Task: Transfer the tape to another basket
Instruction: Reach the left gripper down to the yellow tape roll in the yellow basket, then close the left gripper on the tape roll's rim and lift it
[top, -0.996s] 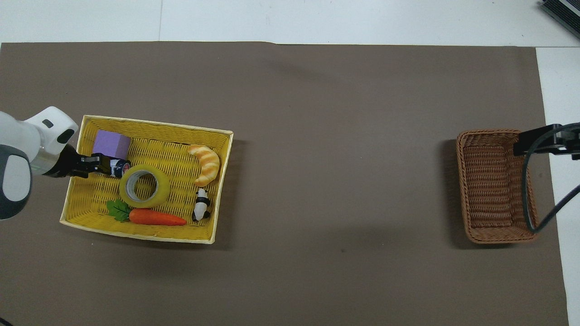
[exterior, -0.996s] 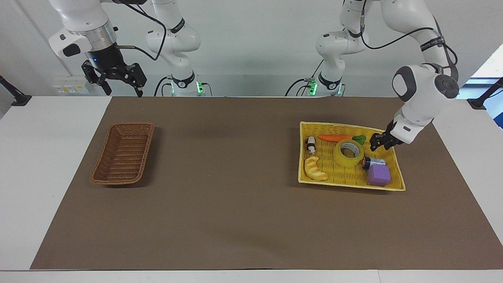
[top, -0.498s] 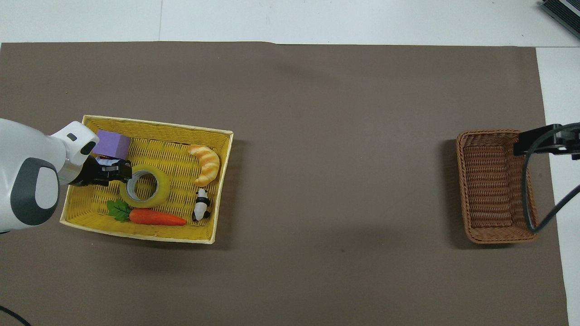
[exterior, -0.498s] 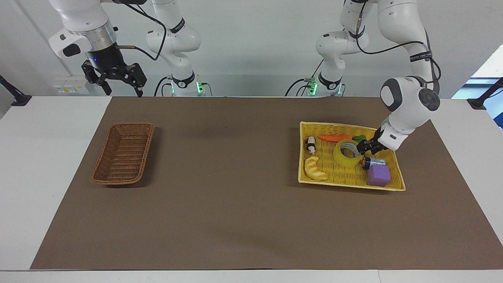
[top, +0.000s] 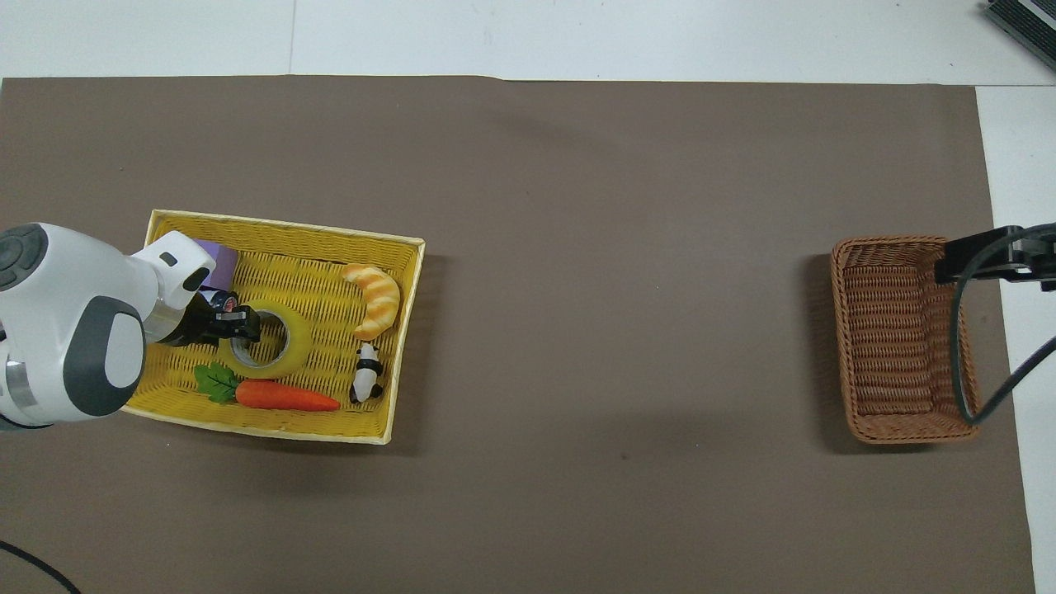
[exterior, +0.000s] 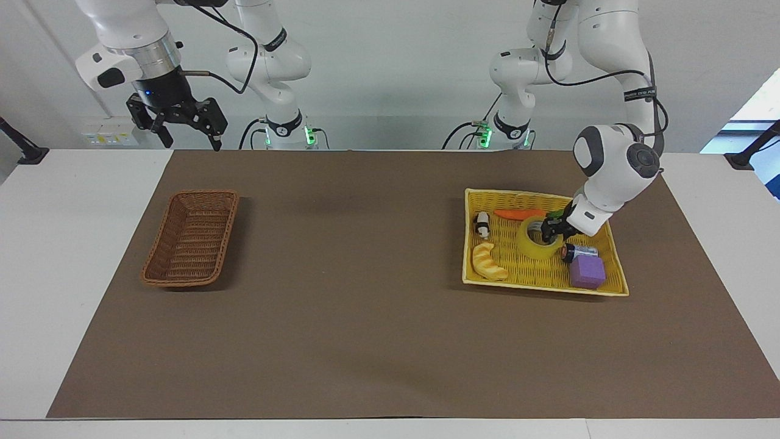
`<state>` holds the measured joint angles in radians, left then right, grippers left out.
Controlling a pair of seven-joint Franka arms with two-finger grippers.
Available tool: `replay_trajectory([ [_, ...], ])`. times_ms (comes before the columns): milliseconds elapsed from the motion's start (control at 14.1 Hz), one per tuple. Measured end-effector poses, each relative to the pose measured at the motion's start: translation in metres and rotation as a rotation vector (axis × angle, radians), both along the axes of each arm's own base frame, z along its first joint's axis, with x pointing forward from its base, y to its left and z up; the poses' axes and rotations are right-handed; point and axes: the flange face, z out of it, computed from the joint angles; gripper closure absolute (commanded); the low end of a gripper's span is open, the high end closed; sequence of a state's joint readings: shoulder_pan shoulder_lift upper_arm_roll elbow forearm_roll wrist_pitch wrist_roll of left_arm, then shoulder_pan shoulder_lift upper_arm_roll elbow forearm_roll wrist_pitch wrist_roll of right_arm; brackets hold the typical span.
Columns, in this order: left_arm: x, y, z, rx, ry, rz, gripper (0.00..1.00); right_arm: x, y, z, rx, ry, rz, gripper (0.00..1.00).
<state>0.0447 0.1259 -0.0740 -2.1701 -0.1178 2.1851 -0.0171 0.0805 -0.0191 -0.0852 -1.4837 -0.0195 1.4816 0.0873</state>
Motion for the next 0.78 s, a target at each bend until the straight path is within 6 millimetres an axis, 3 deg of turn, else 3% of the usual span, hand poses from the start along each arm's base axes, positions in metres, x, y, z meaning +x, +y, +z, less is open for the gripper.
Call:
replay_trajectory([
  [142, 0.004, 0.004, 0.010, -0.001, -0.005, 0.007, 0.40, 0.000, 0.000, 0.000, 0.000, 0.000, 0.000, 0.00],
  [356, 0.014, 0.018, 0.056, -0.010, 0.026, 0.021, 0.40, 0.000, 0.000, 0.000, 0.000, 0.000, 0.000, 0.00],
  [427, 0.013, 0.021, 0.060, -0.010, 0.025, 0.026, 0.40, 0.000, 0.000, 0.000, 0.000, 0.000, 0.000, 0.00],
  [569, 0.006, 0.020, 0.046, -0.009, 0.043, 0.026, 0.40, 0.000, 0.000, 0.000, 0.000, 0.000, 0.000, 0.00],
  [783, -0.004, 0.017, 0.010, -0.003, 0.039, 0.030, 0.40, 0.000, 0.000, 0.000, 0.000, 0.000, 0.000, 0.00],
])
